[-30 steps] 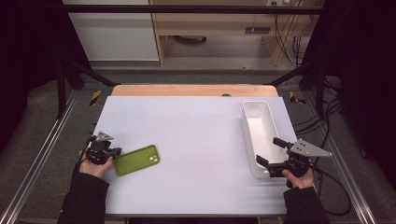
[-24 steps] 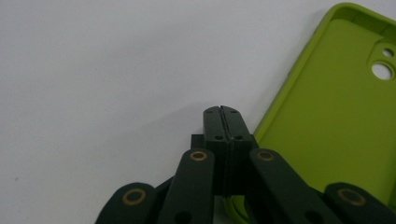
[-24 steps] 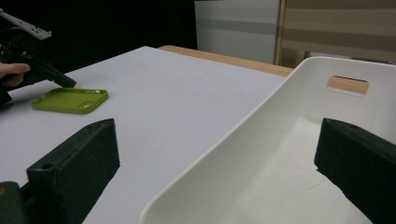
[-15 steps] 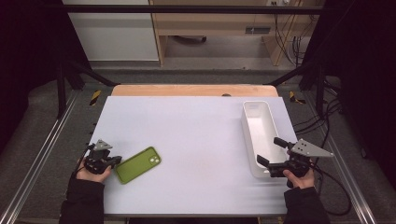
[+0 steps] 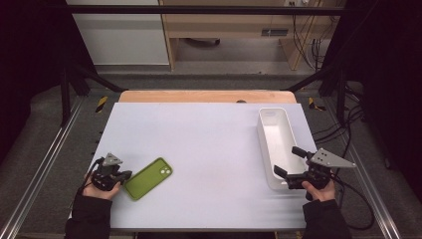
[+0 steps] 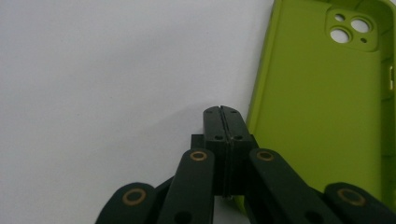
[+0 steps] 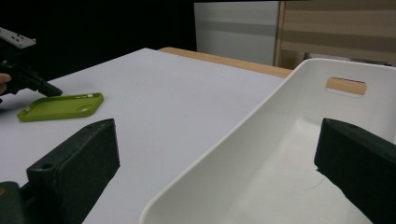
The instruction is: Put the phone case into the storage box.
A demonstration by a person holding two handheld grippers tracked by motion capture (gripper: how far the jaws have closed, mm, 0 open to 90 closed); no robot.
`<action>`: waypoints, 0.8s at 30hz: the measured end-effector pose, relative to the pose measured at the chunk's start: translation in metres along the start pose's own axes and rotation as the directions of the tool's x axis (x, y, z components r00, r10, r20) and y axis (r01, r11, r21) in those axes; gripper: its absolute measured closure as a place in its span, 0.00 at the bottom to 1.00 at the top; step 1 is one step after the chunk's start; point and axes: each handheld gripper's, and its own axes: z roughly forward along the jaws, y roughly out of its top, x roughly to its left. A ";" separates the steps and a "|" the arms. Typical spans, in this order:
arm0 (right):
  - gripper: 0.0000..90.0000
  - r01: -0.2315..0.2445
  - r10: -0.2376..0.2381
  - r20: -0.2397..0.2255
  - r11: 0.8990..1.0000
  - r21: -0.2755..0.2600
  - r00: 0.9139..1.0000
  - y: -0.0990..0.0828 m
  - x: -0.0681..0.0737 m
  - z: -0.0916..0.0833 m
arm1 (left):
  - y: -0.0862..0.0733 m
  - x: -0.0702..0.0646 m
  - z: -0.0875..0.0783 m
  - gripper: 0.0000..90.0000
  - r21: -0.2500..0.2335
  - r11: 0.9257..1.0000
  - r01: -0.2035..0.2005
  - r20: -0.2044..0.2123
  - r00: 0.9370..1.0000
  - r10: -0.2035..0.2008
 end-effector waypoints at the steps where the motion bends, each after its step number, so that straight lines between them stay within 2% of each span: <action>1: 0.00 0.000 0.000 0.000 1.000 0.000 1.000 0.000 0.000 0.000 | 0.000 0.000 0.000 1.00 -0.003 1.000 -0.004 -0.006 1.000 0.004; 3: 0.00 0.001 -0.001 -0.001 1.000 0.001 1.000 0.000 0.000 0.000 | 0.000 0.002 0.000 1.00 -0.011 1.000 -0.005 -0.020 1.000 0.005; 5: 0.00 0.001 -0.001 0.000 1.000 0.000 1.000 0.000 0.000 0.000 | 0.002 0.006 -0.005 0.93 -0.053 0.999 0.009 -0.033 0.999 -0.011; 7: 0.00 0.000 0.000 -0.001 1.000 0.000 1.000 0.000 0.000 0.000 | 0.003 0.008 -0.009 0.91 -0.069 0.998 0.010 -0.030 0.999 -0.012; 8: 0.00 0.000 0.000 0.000 1.000 0.000 1.000 0.000 0.000 0.000 | 0.006 0.009 -0.014 0.83 -0.107 0.994 0.015 -0.029 0.999 -0.018; 9: 0.00 0.001 -0.001 0.000 1.000 0.001 1.000 0.000 0.000 0.000 | 0.007 0.010 -0.016 0.79 -0.122 0.992 0.015 -0.024 1.000 -0.018; 11: 0.00 0.000 0.000 0.000 1.000 0.002 1.000 0.000 0.000 0.000 | 0.008 0.010 -0.017 0.76 -0.142 0.990 0.019 -0.012 1.000 -0.021; 15: 0.00 0.002 -0.002 0.001 1.000 0.003 1.000 0.000 0.000 0.001 | 0.013 0.010 -0.022 0.60 -0.190 0.982 -0.001 0.024 1.000 0.005; 16: 0.00 0.003 -0.003 0.001 1.000 0.003 1.000 0.000 0.000 0.001 | 0.015 0.009 -0.023 0.52 -0.197 0.980 -0.007 0.032 0.999 0.014; 17: 0.00 0.003 -0.003 0.001 1.000 0.003 1.000 0.000 0.000 0.001 | 0.017 0.007 -0.023 0.52 -0.204 0.979 -0.017 0.037 0.999 0.026; 18: 0.00 0.003 -0.003 -0.001 1.000 0.004 1.000 0.000 0.000 0.001 | 0.021 0.003 -0.026 0.45 -0.212 0.977 -0.032 0.054 0.998 0.044; 22: 0.00 0.004 -0.004 0.000 1.000 0.004 1.000 0.000 0.000 0.001 | 0.028 -0.004 -0.030 0.32 -0.222 0.973 -0.057 0.073 0.995 0.075; 24: 0.00 0.004 -0.004 0.000 1.000 0.004 1.000 0.000 0.000 0.001 | 0.032 -0.009 -0.033 0.30 -0.226 0.971 -0.077 0.077 0.992 0.097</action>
